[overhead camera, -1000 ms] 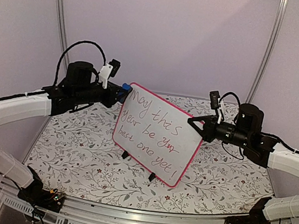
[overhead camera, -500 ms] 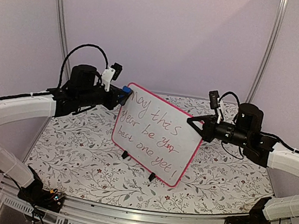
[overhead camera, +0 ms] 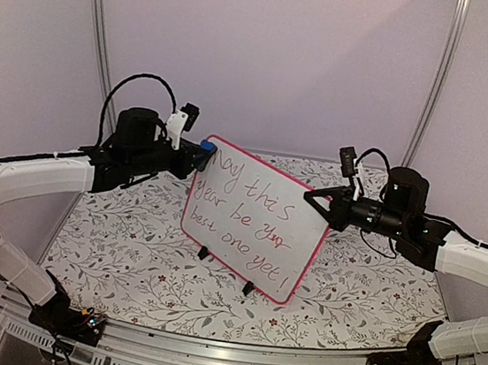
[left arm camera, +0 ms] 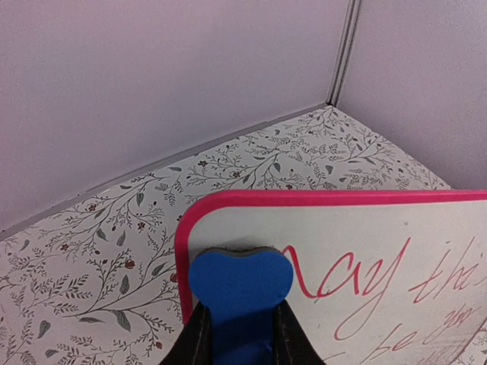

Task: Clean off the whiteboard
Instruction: Erase the center of the whiteboard.

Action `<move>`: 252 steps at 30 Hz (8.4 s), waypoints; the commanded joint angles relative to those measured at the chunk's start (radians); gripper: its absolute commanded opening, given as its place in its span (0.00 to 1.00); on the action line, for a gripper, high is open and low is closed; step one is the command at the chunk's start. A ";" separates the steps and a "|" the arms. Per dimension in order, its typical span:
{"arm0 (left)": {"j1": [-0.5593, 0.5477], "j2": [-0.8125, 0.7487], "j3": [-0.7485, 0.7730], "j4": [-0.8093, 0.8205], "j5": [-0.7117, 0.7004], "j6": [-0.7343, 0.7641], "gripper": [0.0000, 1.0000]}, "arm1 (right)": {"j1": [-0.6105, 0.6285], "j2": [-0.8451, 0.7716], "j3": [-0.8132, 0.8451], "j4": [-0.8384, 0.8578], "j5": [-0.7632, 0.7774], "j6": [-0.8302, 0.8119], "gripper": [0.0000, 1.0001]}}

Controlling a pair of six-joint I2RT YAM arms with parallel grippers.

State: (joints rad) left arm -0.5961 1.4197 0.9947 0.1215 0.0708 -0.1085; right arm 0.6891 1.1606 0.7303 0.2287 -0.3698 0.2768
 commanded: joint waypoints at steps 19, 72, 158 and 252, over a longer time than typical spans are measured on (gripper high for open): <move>0.005 0.064 -0.001 0.032 -0.042 -0.024 0.17 | 0.022 0.033 0.009 -0.066 -0.050 -0.050 0.00; -0.063 0.050 -0.072 -0.001 -0.141 -0.169 0.15 | 0.021 0.046 0.018 -0.080 -0.079 -0.050 0.00; -0.063 0.031 -0.210 0.158 -0.155 -0.277 0.14 | 0.032 0.076 0.031 -0.095 -0.092 -0.057 0.00; -0.079 0.079 -0.057 0.131 -0.158 -0.229 0.14 | 0.045 0.096 0.035 -0.095 -0.099 -0.060 0.00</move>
State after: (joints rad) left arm -0.6594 1.4822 0.8944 0.2386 -0.0902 -0.3595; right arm 0.6922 1.2263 0.7761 0.2241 -0.3595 0.2977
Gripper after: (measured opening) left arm 0.203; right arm 0.038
